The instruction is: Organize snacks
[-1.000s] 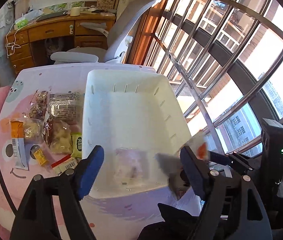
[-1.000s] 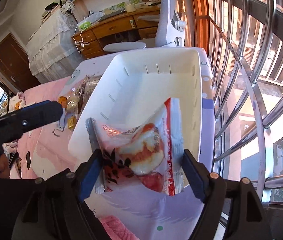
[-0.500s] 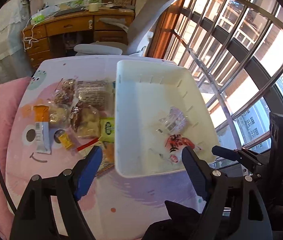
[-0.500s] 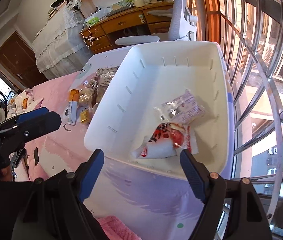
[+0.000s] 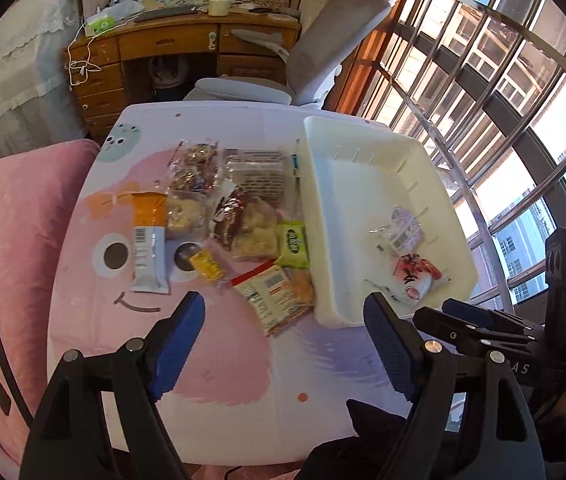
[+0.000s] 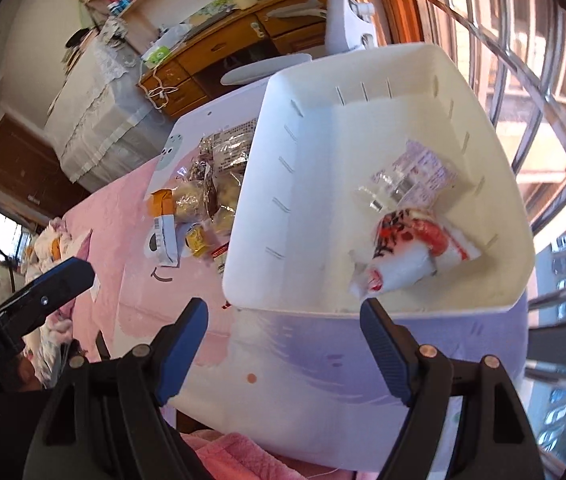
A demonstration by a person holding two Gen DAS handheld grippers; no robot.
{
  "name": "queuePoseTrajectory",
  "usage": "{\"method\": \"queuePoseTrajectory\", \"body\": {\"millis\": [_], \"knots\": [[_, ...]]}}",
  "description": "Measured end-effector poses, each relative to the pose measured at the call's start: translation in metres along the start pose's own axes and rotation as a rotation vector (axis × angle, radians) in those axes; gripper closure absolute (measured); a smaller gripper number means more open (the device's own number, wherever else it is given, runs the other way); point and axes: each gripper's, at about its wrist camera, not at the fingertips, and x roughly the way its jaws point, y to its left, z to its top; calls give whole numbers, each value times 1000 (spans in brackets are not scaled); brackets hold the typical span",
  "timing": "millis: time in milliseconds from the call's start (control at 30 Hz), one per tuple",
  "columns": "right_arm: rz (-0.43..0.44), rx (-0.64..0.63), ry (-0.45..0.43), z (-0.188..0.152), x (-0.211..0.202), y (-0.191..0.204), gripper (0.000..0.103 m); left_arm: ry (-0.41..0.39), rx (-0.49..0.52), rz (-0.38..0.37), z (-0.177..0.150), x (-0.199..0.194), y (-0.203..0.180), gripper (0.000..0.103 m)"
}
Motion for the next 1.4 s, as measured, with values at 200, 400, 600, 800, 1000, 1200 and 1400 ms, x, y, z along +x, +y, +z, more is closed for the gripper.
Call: {"method": "queuePoseTrajectory", "body": {"millis": [200,400,600,800,1000,1200,1400], "knots": [[-19,109,-12,-10,9,14,24,19,13,2,0,-5,33,22],[-50,201,2,-26,27,32,24,51,52,-3,0,-4,66,22],[-64,283,-8,-44,45,52,24,76,112,-6,1,-2,91,22],[-98,382,-19,-60,63,70,24,113,166,-20,6,8,118,22],[-122,490,-19,-64,78,79,24,145,174,-33,11,23,141,22],[-165,678,-14,-62,92,74,24,157,164,-28,17,38,154,22],[-188,771,-20,-54,107,77,24,172,108,-12,24,57,167,22]]}}
